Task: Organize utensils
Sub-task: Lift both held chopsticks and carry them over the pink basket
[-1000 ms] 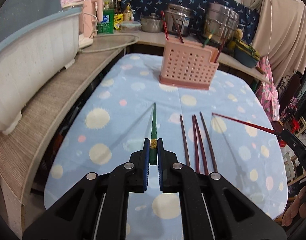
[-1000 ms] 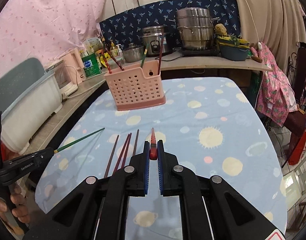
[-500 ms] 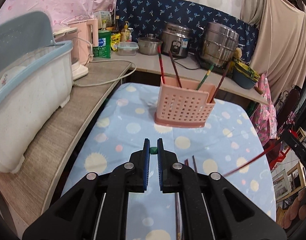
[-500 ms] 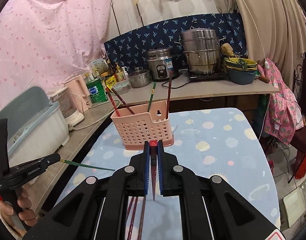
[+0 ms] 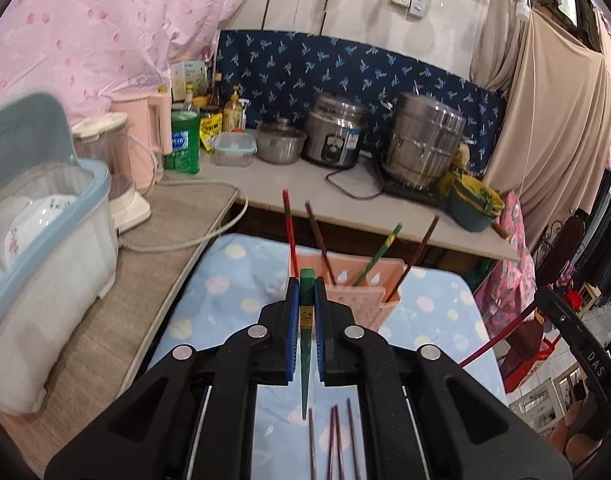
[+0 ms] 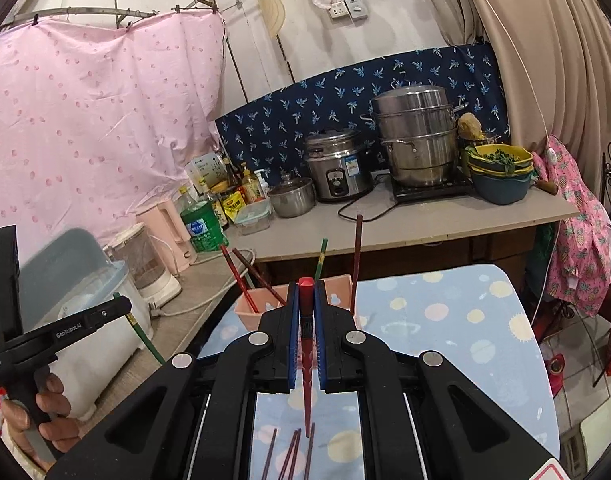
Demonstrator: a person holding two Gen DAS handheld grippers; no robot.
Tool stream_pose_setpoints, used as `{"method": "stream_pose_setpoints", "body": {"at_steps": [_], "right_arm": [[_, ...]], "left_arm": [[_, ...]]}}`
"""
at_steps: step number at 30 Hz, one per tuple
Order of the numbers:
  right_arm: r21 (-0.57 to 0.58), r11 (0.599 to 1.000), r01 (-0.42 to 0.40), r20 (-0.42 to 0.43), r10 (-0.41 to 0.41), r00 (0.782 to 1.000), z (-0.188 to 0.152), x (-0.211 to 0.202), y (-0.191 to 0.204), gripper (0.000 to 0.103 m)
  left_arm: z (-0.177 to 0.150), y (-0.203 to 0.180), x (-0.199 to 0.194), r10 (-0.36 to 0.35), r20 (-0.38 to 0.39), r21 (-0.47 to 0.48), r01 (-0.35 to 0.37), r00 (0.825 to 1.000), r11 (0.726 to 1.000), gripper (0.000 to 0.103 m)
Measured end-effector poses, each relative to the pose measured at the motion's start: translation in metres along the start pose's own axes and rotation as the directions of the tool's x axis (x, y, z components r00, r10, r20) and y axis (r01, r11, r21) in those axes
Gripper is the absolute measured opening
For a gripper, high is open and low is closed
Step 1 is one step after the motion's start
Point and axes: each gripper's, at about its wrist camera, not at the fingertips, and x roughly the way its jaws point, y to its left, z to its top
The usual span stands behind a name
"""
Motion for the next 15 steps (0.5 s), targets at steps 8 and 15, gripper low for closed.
{"method": "stream_pose_setpoints", "body": {"at_steps": [8, 15], "right_arm": [[0.010, 1.000, -0.025, 0.123, 0.024, 0.992, 0.081, 0.033, 0.017, 0.007], [0.019, 0.999, -0.026, 0.127, 0.023, 0.992, 0.104, 0.077, 0.020, 0.007]], "left_arm": [[0.076, -0.013, 0.006, 0.003, 0.132, -0.018, 0.000, 0.991, 1.000, 0.007], [0.113, -0.017, 0.043, 0.016, 0.166, -0.022, -0.012, 0.986, 1.000, 0.007]]}}
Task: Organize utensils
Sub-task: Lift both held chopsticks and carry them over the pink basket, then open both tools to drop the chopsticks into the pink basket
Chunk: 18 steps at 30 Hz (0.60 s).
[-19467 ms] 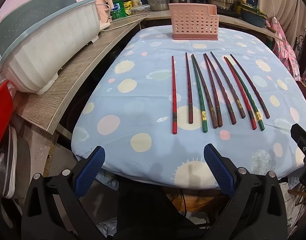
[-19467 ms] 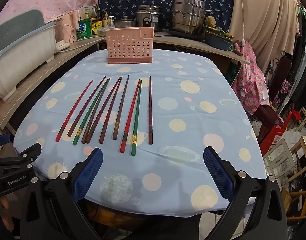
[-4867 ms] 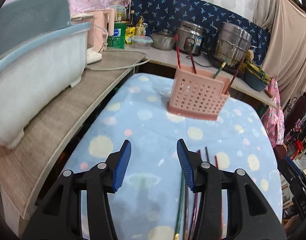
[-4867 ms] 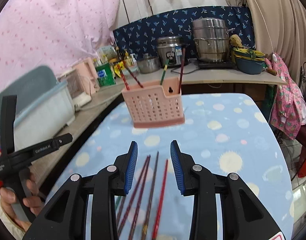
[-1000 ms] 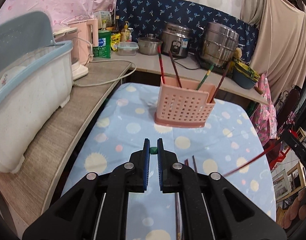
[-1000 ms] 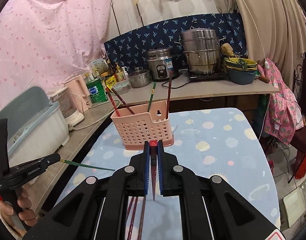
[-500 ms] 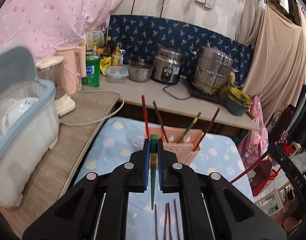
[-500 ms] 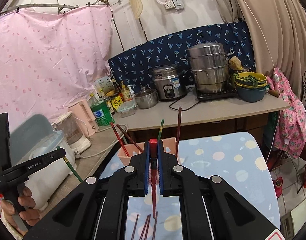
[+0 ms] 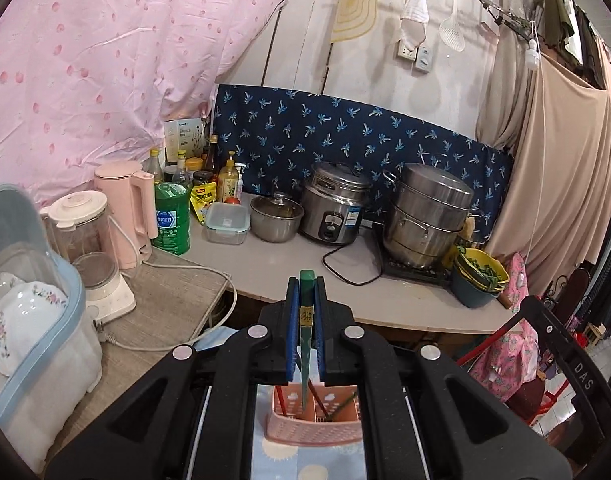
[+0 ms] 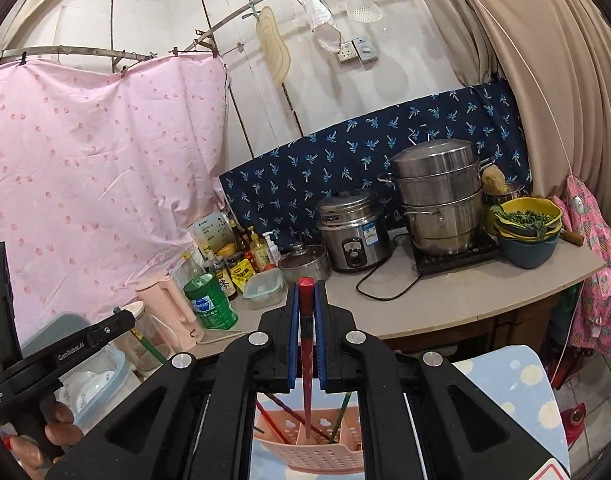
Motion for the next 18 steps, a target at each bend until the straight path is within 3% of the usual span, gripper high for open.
{"method": "stream_pose_setpoints", "body": {"at_steps": [8, 18], "right_arm": [[-0.009, 1.000, 0.024, -0.085, -0.025, 0.996, -0.035, 0.048, -0.012, 0.007], [-0.019, 0.999, 0.051, -0.177, -0.053, 0.983, -0.076, 0.078, -0.024, 0.010]], "left_arm": [[-0.026, 0.006, 0.049, 0.011, -0.071, -0.002, -0.011, 0.997, 1.000, 0.007], [-0.061, 0.021, 0.076, 0.012, -0.156, -0.011, -0.014, 0.988, 1.000, 0.008]]}}
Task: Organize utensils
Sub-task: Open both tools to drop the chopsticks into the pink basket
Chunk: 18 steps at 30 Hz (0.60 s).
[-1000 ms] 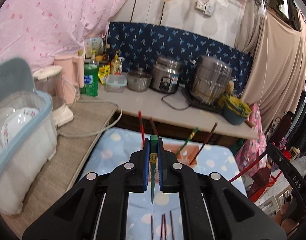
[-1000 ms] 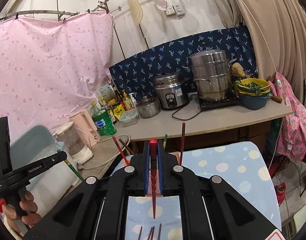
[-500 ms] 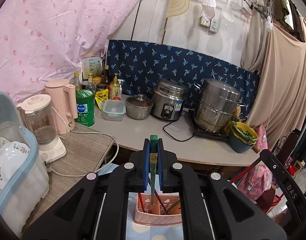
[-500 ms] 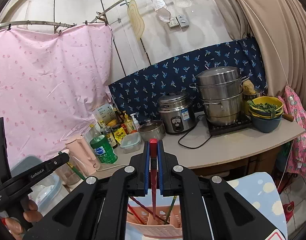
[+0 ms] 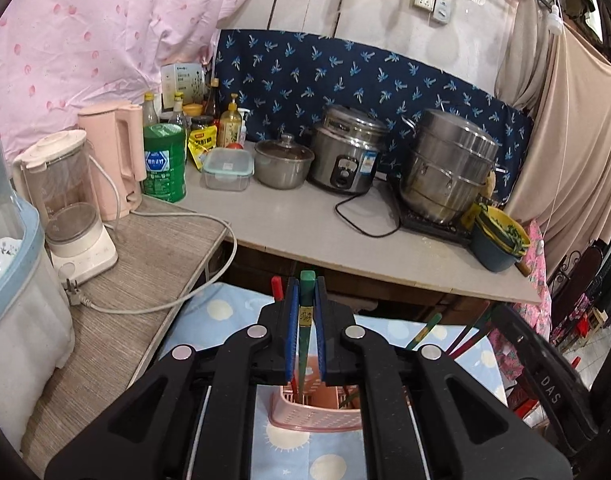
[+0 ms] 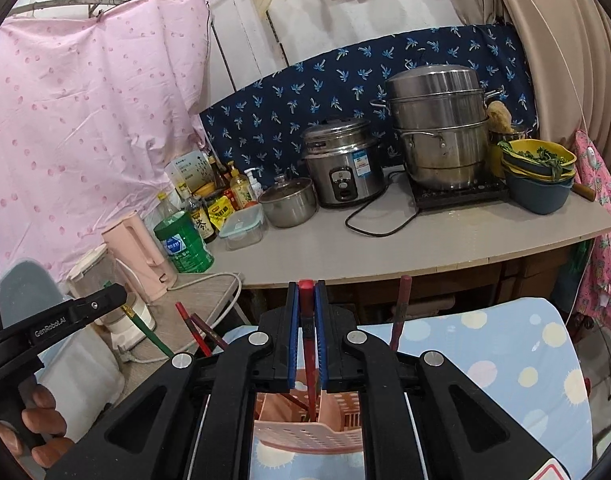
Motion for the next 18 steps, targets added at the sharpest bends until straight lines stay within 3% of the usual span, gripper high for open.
{"method": "stream_pose_setpoints", "body": {"at_steps": [2, 7, 10, 18], "right_arm": [[0.007, 1.000, 0.003, 0.003, -0.003, 1.000, -0.001, -0.004, -0.001, 0.017], [0.009, 1.000, 0.003, 0.036, -0.004, 0.999, 0.002, -0.026, -0.001, 0.029], [0.001, 1.000, -0.001, 0.049, 0.001, 0.999, 0.002, -0.040, 0.001, 0.033], [-0.060, 0.998, 0.005, 0.060, -0.002, 0.998, -0.012, -0.078, 0.014, 0.034]], "left_arm": [[-0.006, 0.001, 0.000, 0.009, 0.001, 0.004, -0.009, 1.000, 1.000, 0.009], [-0.013, 0.002, -0.008, 0.031, 0.006, 0.002, -0.031, 0.999, 1.000, 0.033], [-0.017, 0.002, -0.020, 0.041, 0.017, 0.011, -0.041, 0.999, 0.999, 0.035], [-0.036, 0.006, -0.056, 0.061, 0.032, 0.025, -0.062, 0.998, 0.998, 0.041]]}}
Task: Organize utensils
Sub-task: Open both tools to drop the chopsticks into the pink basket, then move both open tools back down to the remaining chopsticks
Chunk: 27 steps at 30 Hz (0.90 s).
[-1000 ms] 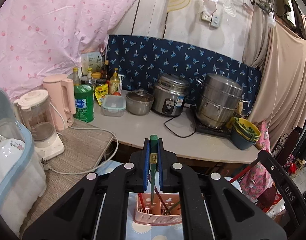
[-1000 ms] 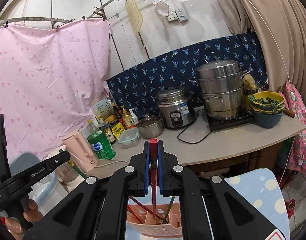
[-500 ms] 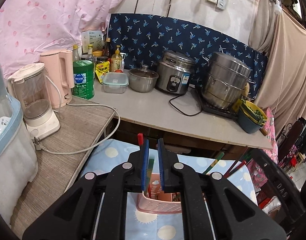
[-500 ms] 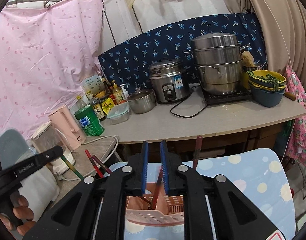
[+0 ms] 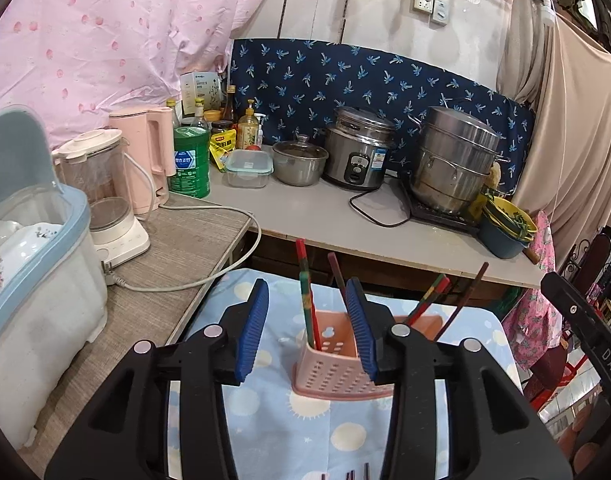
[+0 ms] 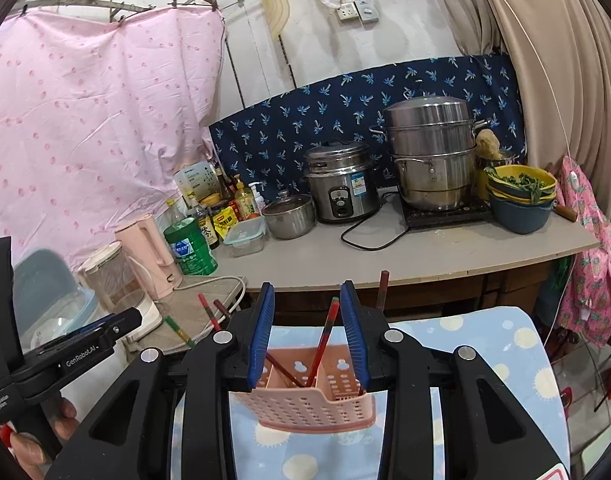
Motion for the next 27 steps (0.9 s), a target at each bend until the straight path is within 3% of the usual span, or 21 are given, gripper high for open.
{"method": "stream_pose_setpoints", "body": {"at_steps": [8, 27], "right_arm": [[-0.019, 1.000, -0.023, -0.021, 0.022, 1.000, -0.027, -0.042, 0.008, 0.034], [-0.047, 0.999, -0.007, -0.153, 0.000, 0.988, -0.141, -0.110, 0.006, 0.034]], "left_arm": [[-0.035, 0.007, -0.038, 0.017, 0.003, 0.033, -0.017, 1.000, 0.999, 0.043], [-0.142, 0.037, -0.082, 0.036, -0.113, 0.041, -0.032, 0.993, 0.999, 0.043]]}}
